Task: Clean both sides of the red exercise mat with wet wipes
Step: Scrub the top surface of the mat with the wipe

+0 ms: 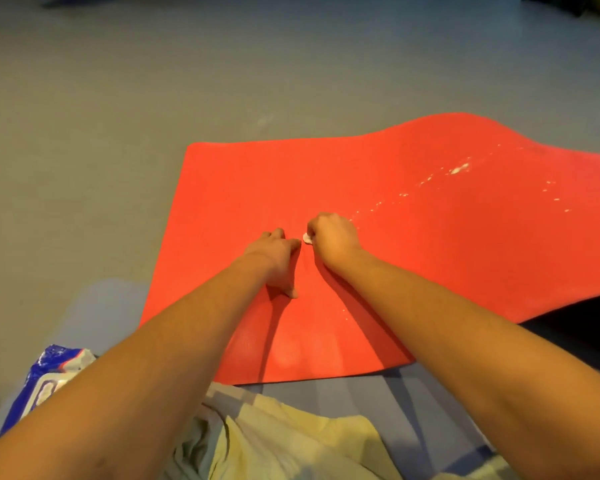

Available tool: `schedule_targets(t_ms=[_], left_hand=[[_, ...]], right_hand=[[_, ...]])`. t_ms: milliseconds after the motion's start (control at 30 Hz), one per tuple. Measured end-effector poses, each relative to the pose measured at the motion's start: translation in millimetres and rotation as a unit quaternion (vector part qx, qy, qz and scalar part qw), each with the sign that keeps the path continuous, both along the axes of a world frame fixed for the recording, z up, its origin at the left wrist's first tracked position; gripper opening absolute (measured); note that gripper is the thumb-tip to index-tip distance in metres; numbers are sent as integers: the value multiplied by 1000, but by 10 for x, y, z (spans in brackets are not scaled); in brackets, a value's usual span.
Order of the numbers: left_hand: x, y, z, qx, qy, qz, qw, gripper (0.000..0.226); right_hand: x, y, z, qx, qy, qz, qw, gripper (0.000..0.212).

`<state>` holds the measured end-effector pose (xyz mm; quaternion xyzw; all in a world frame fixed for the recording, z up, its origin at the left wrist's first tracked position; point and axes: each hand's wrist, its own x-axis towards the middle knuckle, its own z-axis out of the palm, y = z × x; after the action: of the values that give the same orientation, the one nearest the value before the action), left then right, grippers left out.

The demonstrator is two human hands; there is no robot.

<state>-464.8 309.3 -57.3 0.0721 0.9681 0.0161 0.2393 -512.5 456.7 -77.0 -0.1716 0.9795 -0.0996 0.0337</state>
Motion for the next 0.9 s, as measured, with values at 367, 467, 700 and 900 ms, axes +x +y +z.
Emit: schedule_targets(t_ms=[367,467,700,900], left_hand=[[-325,-92,-75,70,66,57,994,95],[-368,-175,-122,57,46,53,996,114],[-444,-172,-90,15,45,24,999,122],[-596,-148,-44,4,23,37,999,132]], right_hand=[[744,-33,-73,-26,21,-14,999,18],[481,-96,-55,-33,25,-33,999,16],[-323,-194,95,-27,1,-68,997,20],[71,-135,57,-1,-26,-37,999,19]])
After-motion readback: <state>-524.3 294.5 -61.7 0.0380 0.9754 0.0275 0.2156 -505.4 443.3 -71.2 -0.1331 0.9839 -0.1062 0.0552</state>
